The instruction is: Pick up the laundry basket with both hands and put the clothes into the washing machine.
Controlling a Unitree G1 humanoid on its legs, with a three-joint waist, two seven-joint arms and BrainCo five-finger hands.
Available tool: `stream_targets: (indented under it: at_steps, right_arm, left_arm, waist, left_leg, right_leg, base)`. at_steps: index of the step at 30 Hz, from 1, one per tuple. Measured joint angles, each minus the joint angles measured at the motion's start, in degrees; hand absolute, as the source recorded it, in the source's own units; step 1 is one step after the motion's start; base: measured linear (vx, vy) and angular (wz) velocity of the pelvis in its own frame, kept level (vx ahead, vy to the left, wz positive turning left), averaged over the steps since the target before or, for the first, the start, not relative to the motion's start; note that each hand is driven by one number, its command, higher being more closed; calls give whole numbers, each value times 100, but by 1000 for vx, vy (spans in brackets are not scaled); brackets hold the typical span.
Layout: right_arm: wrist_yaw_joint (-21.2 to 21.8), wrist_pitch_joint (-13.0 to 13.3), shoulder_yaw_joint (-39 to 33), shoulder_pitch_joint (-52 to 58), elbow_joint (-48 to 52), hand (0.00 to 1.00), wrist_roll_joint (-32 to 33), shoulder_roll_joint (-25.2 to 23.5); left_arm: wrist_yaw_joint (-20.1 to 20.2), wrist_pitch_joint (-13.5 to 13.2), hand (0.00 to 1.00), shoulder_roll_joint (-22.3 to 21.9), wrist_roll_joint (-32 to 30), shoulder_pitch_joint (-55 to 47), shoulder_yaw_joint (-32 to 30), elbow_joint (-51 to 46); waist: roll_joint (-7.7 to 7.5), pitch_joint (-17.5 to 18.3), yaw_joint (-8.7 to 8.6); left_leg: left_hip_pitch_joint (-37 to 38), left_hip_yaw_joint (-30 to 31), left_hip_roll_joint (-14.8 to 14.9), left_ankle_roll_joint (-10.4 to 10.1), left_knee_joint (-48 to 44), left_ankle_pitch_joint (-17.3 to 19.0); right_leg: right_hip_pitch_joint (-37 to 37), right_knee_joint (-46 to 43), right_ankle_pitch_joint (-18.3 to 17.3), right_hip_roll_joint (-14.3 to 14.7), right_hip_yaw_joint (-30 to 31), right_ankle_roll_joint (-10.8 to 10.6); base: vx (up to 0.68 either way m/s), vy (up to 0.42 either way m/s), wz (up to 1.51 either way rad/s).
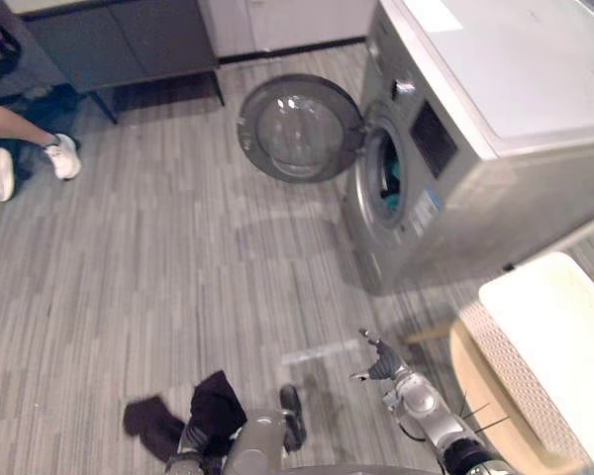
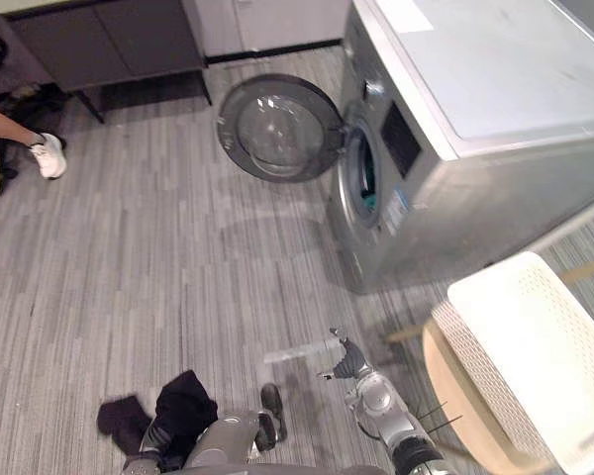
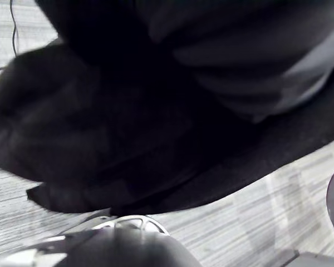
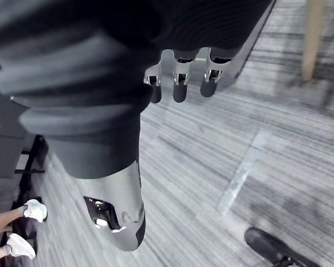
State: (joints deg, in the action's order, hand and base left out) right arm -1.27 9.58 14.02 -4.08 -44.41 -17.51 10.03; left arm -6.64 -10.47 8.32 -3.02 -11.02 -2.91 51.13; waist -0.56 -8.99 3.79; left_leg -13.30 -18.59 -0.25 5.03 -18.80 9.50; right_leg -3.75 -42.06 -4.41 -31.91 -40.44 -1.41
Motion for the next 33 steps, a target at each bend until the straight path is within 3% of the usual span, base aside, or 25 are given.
stream_targets:
  at_steps: [1,2,3,4,7,9,10,12,14,15,16,17,18,19,20,21,22,24,26,27,28,29,30,31,33]
  right_arm:
    - [-1,-11,0,11,-52,0,-1,6]
    - [0,-14,2,20,-81,0,0,5]
    - [-4,-20,0,34,-78,0,8,14]
    - [-9,-20,0,49,-71,0,16,28]
    - [-32,-5,-10,46,67,0,76,40]
    - [-126,-5,-70,83,83,0,119,50]
    - [-125,-7,-83,119,84,0,118,52]
    - [-120,-10,-116,231,95,0,120,46]
    - [-105,-11,-190,336,135,0,132,70]
    - [-105,-17,-240,345,137,0,136,65]
    - [-106,-18,-242,302,196,0,133,55]
    - [-109,-14,-239,300,320,0,134,57]
    - [-115,-13,-235,298,347,0,144,50]
    - [-128,-14,-238,333,391,0,247,50]
    - [-134,-11,-281,398,460,0,353,29]
    - [-138,-8,-311,408,478,0,356,32]
    - [-150,1,-422,392,486,0,360,47]
    - [-217,2,-578,374,492,0,363,66]
    - [-255,4,-656,339,491,0,347,54]
    - [-259,12,-691,328,431,0,331,21]
    - [-270,19,-691,326,420,0,323,16]
    - [-352,19,-685,340,407,0,221,51]
    - [-356,20,-680,346,405,0,218,90]
    - [-355,17,-699,306,346,0,220,102]
    - [-351,12,-617,404,361,0,211,-71]
  left_arm:
    - [1,3,100,0,0,84,12,-11]
    - [-1,6,100,23,5,140,13,-37]
    - [0,5,100,35,9,141,14,-215]
    - [2,-7,100,27,14,138,46,-297]
    - [10,-17,100,43,28,221,165,-397]
    - [22,-20,100,84,30,427,308,-435]
    - [22,-27,100,91,22,447,334,-470]
    - [32,-108,100,88,12,407,353,-617]
    - [37,-116,100,33,13,291,364,-636]
    - [36,-118,100,15,12,275,402,-638]
    - [48,-111,100,-6,13,252,405,-637]
    - [56,-106,100,-38,12,191,404,-636]
    - [64,-105,100,-47,12,174,405,-623]
    - [91,-96,100,-54,11,168,408,-599]
    - [142,-95,100,-55,11,196,434,-593]
    - [146,-97,100,-57,10,235,459,-598]
    - [154,-105,100,-93,10,311,458,-610]
    - [164,-113,100,-159,10,384,470,-629]
    - [163,-115,100,-201,10,380,473,-628]
    - [160,-121,100,-222,12,403,471,-628]
    - [159,-121,100,-228,12,449,476,-627]
    - [150,-121,100,-268,21,445,530,-611]
    - [147,-120,100,-311,28,438,561,-602]
    - [147,-113,100,-358,28,496,599,-544]
    - [161,-110,100,-133,25,732,785,-508]
  waist:
    - [30,-32,-14]
    - [37,-51,-42]
    - [84,-143,-184]
    - [103,-190,-273]
    - [84,-234,-304]
    - [92,-351,-347]
    - [130,-378,-363]
    - [-5,-399,-483]
    - [3,-346,-619]
    - [76,-356,-596]
    - [150,-352,-590]
    - [218,-372,-583]
    - [235,-393,-570]
    - [222,-404,-507]
    - [173,-434,-441]
    - [146,-450,-441]
    - [103,-477,-424]
    - [92,-486,-417]
    - [113,-506,-343]
    - [121,-533,-285]
    - [141,-522,-289]
    - [284,-527,-265]
    - [417,-521,-266]
    - [512,-599,-281]
    - [102,-515,-298]
  left_leg:
    - [125,221,-35,38,-33,114]
    - [271,380,-72,69,28,140]
    - [567,654,-133,96,153,176]
    - [783,809,-190,81,251,194]
    - [1159,1056,-296,-52,471,285]
    - [1424,1427,-251,-209,555,378]
    - [1479,1516,-250,-260,590,408]
    - [1786,1722,-240,-617,609,636]
    - [1885,1852,-71,-845,444,860]
    - [1756,1823,14,-874,148,852]
    - [1339,1661,301,-1021,-686,770]
    - [869,1426,606,-1277,-1828,469]
    - [655,1320,777,-1273,-2368,256]
    - [434,1238,998,-1193,-3041,337]
    - [256,1189,1023,-991,-3352,462]
    - [185,1158,1003,-933,-3340,498]
    - [23,1042,962,-830,-3148,566]
    - [-272,1110,774,-816,-2497,627]
    - [-444,1688,463,-868,-1448,597]
    - [-497,2441,277,-1136,-587,421]
    - [-468,2690,231,-1280,-233,271]
    - [-466,2975,382,-1390,218,-292]
    - [-470,2963,533,-1366,204,-580]
    - [-517,2803,682,-1171,-187,-617]
    - [-421,1945,503,-936,-384,-159]
  right_leg:
    - [445,-695,-326,146,786,228]
    - [791,-1096,-554,409,1336,180]
    - [1213,-1425,-887,806,1878,12]
    - [1490,-1446,-1035,929,1938,4]
    - [2359,-758,-1071,1007,1671,6]
    - [2743,771,-811,1402,1782,-313]
    - [2792,1085,-708,1485,1834,-342]
    - [2805,1520,-264,1596,2075,-76]
    - [2758,1269,45,1722,2023,250]
    - [2727,1261,-103,1808,1945,255]
    - [2616,1341,-266,1975,1904,306]
    - [2416,1504,-351,2232,1894,478]
    - [2255,1608,-410,2393,1933,563]
    - [1961,1783,-485,2612,2026,663]
    - [1629,1988,-559,2740,2187,714]
    - [1513,2071,-568,2771,2266,715]
    - [1321,2246,-567,2802,2466,715]
    - [1114,2452,-553,2827,2853,692]
    - [952,2562,-549,2874,3426,686]
    - [886,2578,-554,2927,3828,600]
    - [875,2581,-569,2963,3980,458]
    - [806,2568,-730,3108,4314,160]
    - [794,2519,-829,3224,4449,23]
    - [813,2339,-987,3338,4715,-115]
    - [1155,1972,-1159,2879,5025,-360]
  base:
    - [328,182,85]
    - [399,175,112]
    - [340,125,124]
    - [285,73,107]
    - [356,39,55]
    - [387,-71,84]
    - [415,-164,104]
    - [479,-256,106]
    - [410,-293,88]
    - [454,-309,43]
    - [482,-298,-18]
    - [581,-347,-37]
    - [506,-291,-67]
    - [611,-269,-83]
    - [493,-186,-82]
    - [556,-176,-80]
    - [398,-73,-90]
    - [377,-1,-106]
    - [378,144,-149]
    - [321,196,-161]
    - [315,246,-192]
    - [259,244,-146]
    - [298,400,-172]
    - [209,425,-150]
    - [154,381,-160]
